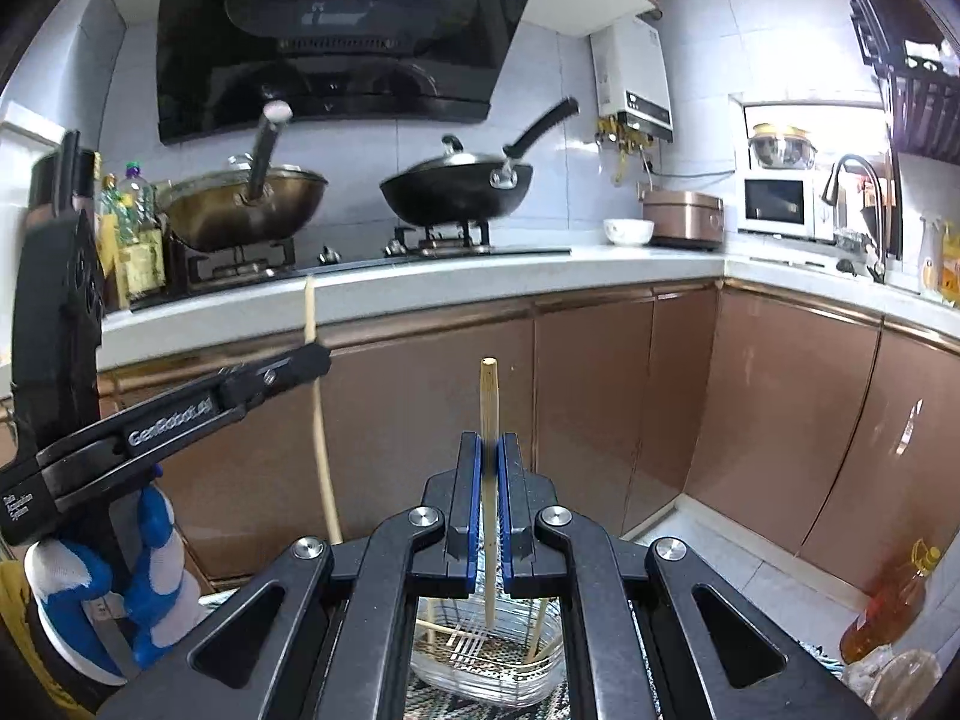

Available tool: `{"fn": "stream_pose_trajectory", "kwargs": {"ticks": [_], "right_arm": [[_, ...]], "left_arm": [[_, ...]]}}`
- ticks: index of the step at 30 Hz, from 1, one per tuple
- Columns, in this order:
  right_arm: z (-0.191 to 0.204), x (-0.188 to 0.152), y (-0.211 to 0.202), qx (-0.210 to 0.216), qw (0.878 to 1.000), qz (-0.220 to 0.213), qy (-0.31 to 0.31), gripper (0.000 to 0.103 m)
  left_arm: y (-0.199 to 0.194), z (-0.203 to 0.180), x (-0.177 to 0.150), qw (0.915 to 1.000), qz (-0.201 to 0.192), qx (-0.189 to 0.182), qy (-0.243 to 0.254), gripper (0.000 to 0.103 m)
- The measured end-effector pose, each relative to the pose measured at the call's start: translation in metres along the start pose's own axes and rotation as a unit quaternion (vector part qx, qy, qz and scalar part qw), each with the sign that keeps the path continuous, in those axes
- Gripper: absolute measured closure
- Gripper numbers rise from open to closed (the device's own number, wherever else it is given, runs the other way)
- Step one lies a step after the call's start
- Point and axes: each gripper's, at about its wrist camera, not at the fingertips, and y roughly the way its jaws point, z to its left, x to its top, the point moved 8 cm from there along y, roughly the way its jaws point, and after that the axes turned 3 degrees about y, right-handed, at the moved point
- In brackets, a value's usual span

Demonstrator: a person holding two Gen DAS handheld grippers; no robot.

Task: Organize utensils
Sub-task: 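Lower both chopsticks into the holder and open both grippers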

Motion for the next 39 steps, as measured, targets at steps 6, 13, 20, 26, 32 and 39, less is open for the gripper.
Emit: {"fn": "stream_pose_trajectory", "kwargs": {"ticks": [6, 13, 20, 26, 32, 39], "right_arm": [[-0.009, -0.031, 0.03, -0.002, 1.0, 0.022, 0.0, 0.098], [-0.016, -0.059, 0.048, -0.01, 0.999, 0.04, -0.005, 0.098], [-0.015, -0.072, 0.052, -0.009, 0.998, 0.053, -0.012, 0.098], [-0.012, -0.076, 0.051, -0.008, 0.998, 0.063, -0.021, 0.095], [-0.013, -0.072, 0.04, -0.016, 0.998, 0.062, -0.019, 0.09], [-0.009, -0.057, 0.007, -0.024, 0.998, 0.048, -0.015, 0.089]], "left_arm": [[0.037, -0.004, -0.03, 0.999, 0.002, 0.039, 0.021, 0.099], [0.059, -0.004, -0.063, 0.9973, 0.015, 0.061, 0.036, 0.099], [0.069, -0.005, -0.085, 0.9964, 0.032, 0.068, 0.04, 0.099], [0.064, -0.01, -0.091, 0.9964, 0.041, 0.059, 0.045, 0.095], [0.05, -0.008, -0.087, 0.997, 0.049, 0.051, 0.034, 0.081], [0.009, -0.009, -0.07, 0.9971, 0.042, 0.051, 0.039, 0.07]]}}
